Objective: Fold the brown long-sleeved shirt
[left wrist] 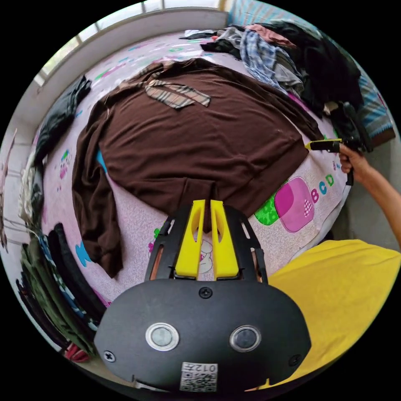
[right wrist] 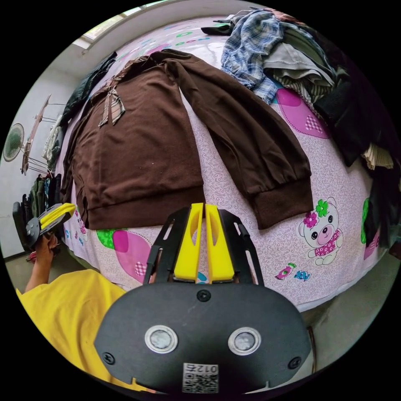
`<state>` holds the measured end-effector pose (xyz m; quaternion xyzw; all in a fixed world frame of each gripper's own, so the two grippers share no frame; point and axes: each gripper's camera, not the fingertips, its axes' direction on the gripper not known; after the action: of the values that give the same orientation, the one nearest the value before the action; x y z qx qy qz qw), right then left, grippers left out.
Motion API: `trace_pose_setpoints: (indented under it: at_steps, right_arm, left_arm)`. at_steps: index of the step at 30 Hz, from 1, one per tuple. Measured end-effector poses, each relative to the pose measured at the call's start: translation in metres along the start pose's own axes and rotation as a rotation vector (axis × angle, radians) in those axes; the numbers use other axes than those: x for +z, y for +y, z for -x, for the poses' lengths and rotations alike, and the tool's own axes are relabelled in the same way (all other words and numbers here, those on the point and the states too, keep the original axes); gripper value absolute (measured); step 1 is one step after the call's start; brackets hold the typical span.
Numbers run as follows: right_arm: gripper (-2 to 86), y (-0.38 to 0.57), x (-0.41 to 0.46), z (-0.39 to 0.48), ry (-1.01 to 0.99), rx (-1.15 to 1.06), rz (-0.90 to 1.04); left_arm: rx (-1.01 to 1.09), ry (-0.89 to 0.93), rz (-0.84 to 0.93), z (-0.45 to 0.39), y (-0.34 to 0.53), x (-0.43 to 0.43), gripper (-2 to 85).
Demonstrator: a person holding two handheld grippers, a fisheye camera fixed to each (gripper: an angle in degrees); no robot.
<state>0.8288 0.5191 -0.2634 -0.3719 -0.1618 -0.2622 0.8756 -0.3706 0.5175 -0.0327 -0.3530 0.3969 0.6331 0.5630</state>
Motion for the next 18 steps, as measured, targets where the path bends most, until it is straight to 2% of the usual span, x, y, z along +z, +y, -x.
trace_pose_setpoints:
  at_steps: [3,15,18]
  right_arm:
    - [1.6,0.001,-0.001,-0.003,-0.012,0.006,-0.003]
    - [1.4,0.002,-0.005,-0.009,-0.055,0.033,-0.021]
    - [1.4,0.001,-0.007,-0.005,-0.042,0.026,-0.024]
  left_arm:
    - [0.066,-0.062,0.022,-0.022,-0.005,0.009,1.7]
    - [0.084,-0.180,0.099,-0.025,0.003,0.021,0.6]
    - [0.042,-0.142,0.082,-0.009,0.015,0.009,0.1]
